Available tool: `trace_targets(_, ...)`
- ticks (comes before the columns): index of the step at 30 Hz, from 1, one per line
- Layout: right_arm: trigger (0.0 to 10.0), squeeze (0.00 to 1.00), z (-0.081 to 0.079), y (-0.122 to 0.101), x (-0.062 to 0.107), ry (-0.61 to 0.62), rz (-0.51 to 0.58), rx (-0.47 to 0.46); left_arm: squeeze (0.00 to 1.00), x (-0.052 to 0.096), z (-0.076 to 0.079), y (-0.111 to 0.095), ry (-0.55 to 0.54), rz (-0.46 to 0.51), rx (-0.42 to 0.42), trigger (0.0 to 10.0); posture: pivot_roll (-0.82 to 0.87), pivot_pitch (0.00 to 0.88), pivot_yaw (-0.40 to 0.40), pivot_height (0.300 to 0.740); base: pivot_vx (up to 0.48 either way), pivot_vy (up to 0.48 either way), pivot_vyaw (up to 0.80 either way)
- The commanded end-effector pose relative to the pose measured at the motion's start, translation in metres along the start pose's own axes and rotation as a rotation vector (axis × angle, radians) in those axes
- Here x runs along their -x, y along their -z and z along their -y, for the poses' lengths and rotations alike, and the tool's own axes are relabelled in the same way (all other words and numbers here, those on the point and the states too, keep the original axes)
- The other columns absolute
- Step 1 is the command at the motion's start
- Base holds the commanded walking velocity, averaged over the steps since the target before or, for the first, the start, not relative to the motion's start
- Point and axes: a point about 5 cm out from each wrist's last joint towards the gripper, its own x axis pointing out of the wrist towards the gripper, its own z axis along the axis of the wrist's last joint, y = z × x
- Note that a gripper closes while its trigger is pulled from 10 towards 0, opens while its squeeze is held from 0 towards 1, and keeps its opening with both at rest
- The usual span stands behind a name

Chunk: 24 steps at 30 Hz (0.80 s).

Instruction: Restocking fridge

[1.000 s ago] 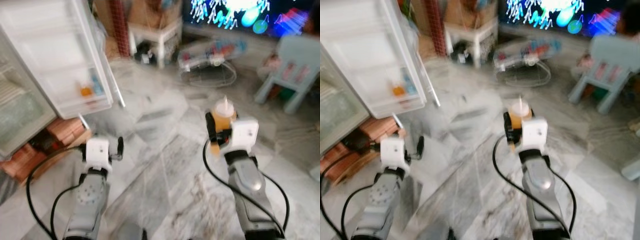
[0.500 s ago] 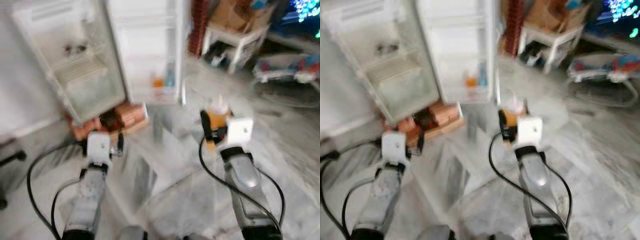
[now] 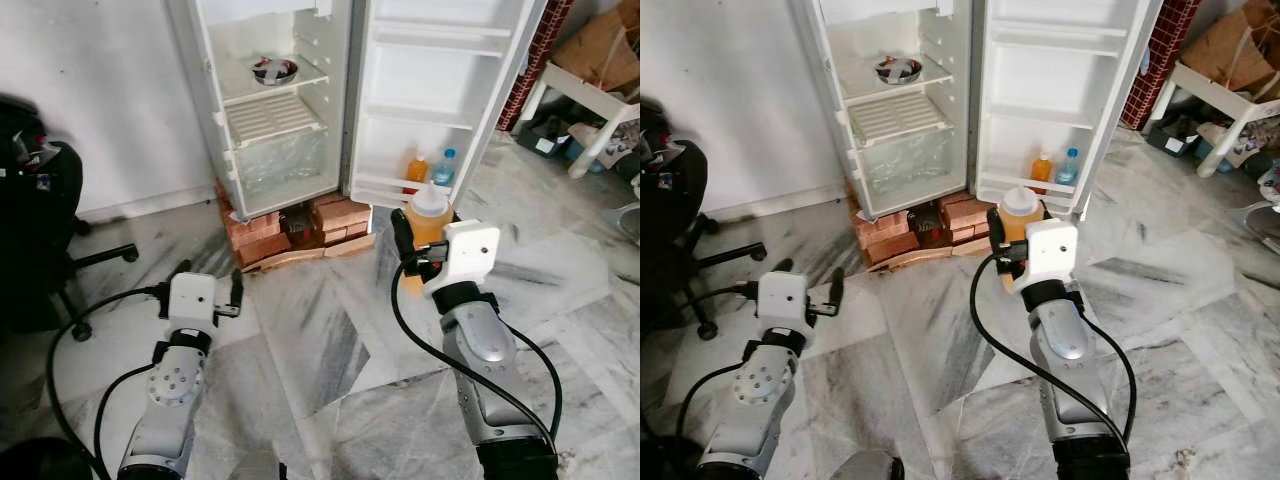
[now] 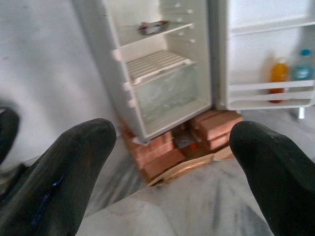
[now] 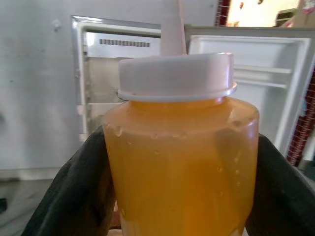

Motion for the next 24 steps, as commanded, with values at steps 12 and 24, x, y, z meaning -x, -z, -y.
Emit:
trace_targets(12,10.0,0.00,0.0009,-0.0019,-0.0029,-0.025,0.017,0.007,0.00,-0.0016,-0.0043,-0.0018,-0.021,0.005,-0.021,10.0,0.10,0.068,-0.016,0.740,0.301,0.000,0.00)
trace_targets(24,10.0,0.00,0.0006,0.0014,-0.0070,-0.052,0.011,0.027,0.00,-0.0046,-0.0039,-0.0066,-0.027,0.031,-0.064,10.0,0.11,0.065,-0.018,0.740,0.369,0.000,0.00)
